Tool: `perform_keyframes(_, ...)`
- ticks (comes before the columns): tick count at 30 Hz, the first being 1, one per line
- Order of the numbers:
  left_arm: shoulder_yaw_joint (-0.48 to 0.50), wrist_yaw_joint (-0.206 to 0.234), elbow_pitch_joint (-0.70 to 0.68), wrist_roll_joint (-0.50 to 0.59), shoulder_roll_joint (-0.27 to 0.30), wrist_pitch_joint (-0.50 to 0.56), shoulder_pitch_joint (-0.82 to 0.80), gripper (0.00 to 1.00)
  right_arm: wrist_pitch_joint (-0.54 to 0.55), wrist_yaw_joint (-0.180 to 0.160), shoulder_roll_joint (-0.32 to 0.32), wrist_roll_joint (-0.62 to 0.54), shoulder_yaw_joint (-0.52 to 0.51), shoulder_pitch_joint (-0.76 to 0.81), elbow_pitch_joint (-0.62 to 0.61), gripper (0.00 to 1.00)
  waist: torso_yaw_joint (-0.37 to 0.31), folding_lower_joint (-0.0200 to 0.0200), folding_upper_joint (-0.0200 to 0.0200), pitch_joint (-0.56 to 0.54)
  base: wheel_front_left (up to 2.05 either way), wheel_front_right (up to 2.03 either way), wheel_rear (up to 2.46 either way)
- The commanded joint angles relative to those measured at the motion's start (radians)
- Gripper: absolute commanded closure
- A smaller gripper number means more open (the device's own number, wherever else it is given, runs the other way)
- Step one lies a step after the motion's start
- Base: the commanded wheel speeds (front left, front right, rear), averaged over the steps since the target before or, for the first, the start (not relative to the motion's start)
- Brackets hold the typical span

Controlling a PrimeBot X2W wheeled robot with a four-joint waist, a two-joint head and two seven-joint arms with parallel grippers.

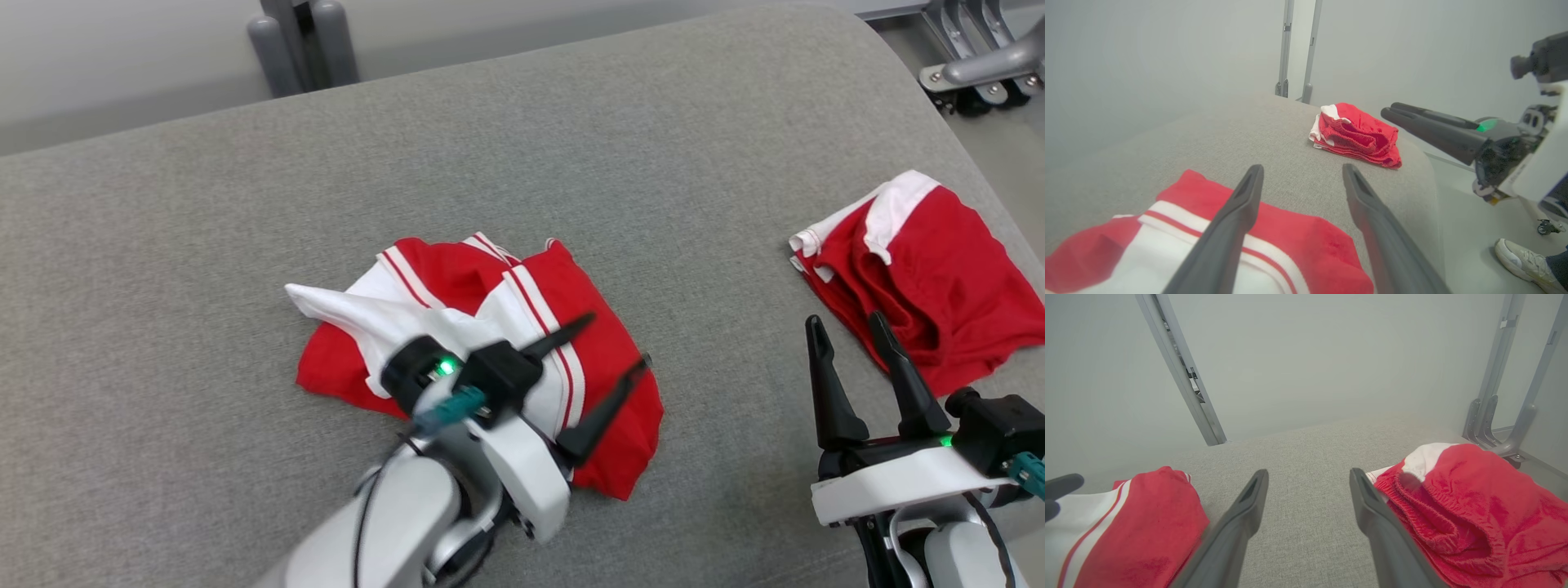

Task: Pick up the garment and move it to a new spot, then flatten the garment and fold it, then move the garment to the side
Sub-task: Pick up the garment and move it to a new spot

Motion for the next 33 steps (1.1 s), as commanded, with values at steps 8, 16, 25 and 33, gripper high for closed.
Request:
perform_keyframes(8,0.201,0.105,-0.11,-0.065,0.069,-0.106,-0.011,0.0,0.004,0.0,-0.004,-0.032,-0.014,-0.02,-0.004,0.0,0.068,0.0,0.0,-0.038,0.0,0.0,0.0)
perform_keyframes(16,0.408,0.175,-0.117,-0.121,0.117,-0.193,0.014,0.0,0.029,0.0,-0.005,-0.052,-0.024,-0.012,-0.017,0.0,0.129,0.0,0.0,-0.073,0.0,0.0,0.0)
perform_keyframes(25,0.609,0.177,-0.165,-0.073,0.138,-0.208,0.187,0.0,0.057,0.0,-0.005,-0.075,-0.032,0.024,-0.027,0.0,0.168,0.0,0.0,-0.124,0.0,0.0,0.0)
perform_keyframes(33,0.656,0.182,-0.185,0.017,0.147,-0.208,0.371,0.0,0.091,0.0,-0.005,-0.106,-0.03,0.06,-0.044,0.0,0.19,0.0,0.0,-0.172,0.0,0.0,0.0)
